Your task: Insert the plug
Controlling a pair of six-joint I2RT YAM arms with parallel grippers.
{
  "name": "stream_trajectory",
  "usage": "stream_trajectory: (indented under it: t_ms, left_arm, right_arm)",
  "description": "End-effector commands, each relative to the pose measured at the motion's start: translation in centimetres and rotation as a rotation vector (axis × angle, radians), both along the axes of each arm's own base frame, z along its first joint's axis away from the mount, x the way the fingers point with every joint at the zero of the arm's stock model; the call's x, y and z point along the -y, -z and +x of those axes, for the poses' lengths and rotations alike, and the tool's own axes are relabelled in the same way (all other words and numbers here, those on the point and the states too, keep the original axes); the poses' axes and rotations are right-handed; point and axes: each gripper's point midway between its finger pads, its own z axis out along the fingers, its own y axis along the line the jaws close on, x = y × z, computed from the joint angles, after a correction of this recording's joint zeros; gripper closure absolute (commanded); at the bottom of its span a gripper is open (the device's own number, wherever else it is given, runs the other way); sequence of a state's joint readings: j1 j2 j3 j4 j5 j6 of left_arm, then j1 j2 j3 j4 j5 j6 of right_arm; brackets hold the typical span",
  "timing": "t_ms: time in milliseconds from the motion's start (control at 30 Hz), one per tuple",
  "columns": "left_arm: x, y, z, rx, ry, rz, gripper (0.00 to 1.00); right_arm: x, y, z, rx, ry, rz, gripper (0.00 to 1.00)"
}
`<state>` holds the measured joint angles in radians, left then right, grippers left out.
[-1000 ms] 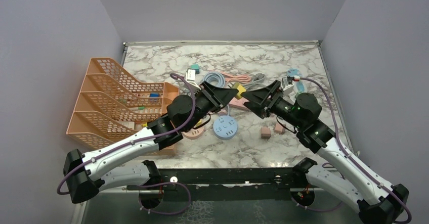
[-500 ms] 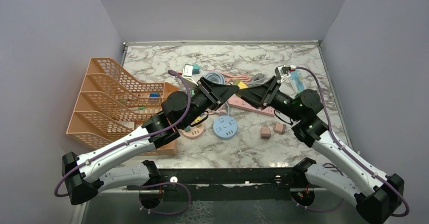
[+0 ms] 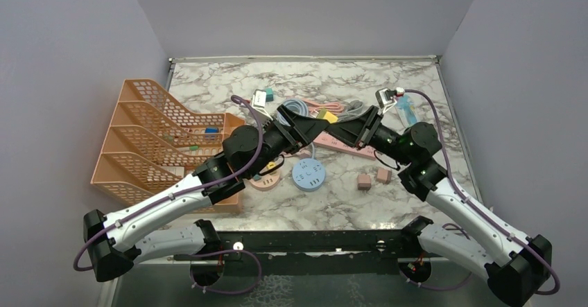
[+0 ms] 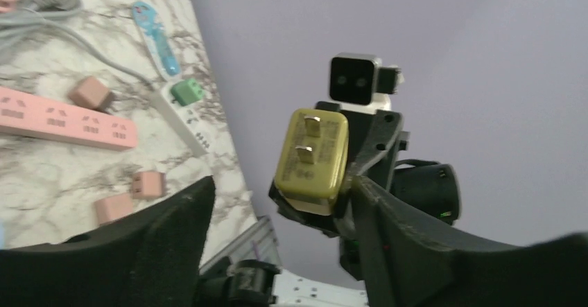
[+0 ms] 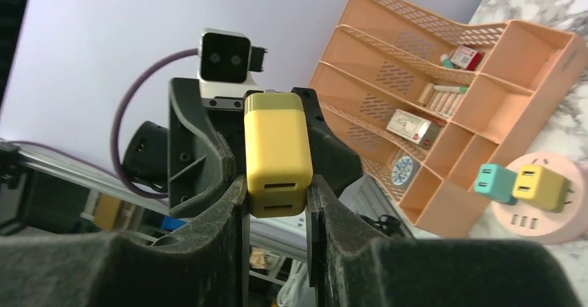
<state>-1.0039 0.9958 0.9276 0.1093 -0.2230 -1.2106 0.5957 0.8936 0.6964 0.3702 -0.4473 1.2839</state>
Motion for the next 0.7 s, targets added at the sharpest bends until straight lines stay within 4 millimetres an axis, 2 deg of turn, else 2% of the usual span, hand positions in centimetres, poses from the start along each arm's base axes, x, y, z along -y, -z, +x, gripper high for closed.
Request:
stream_trajectory:
  t_ms: [0,167,300,500,667]
  left_arm:
    - [-1.9,0.9,0.1,0.070,-0.052,0.147,0.22]
    - [-4.1,1.5,0.0,0.161,-0.086,0.265,0.13]
    - [-5.7,2.3,-0.1,0.229,-0.091,0.430,0.12]
    - [-8.2,7.2,1.0,0.193,-0.106,0.794,0.12]
    - [-10.9,10.7,1.8,0.122,-0.135,0.987,0.13]
  right_arm:
    - [0.0,1.3,-1.2,0.133,-0.024,-0.118,0.99]
    - [0.1,4.4,-2.5,0.163,-0.103,-0.301,0.99]
    - [1.0,7.4,-2.8,0.109,-0.115,-0.475,0.99]
    - [3.4,11.5,-3.4,-0.052,-0.107,-0.712,0.99]
    - [5.4,14.5,-3.2,-0.152,-0.099,-0.902,0.99]
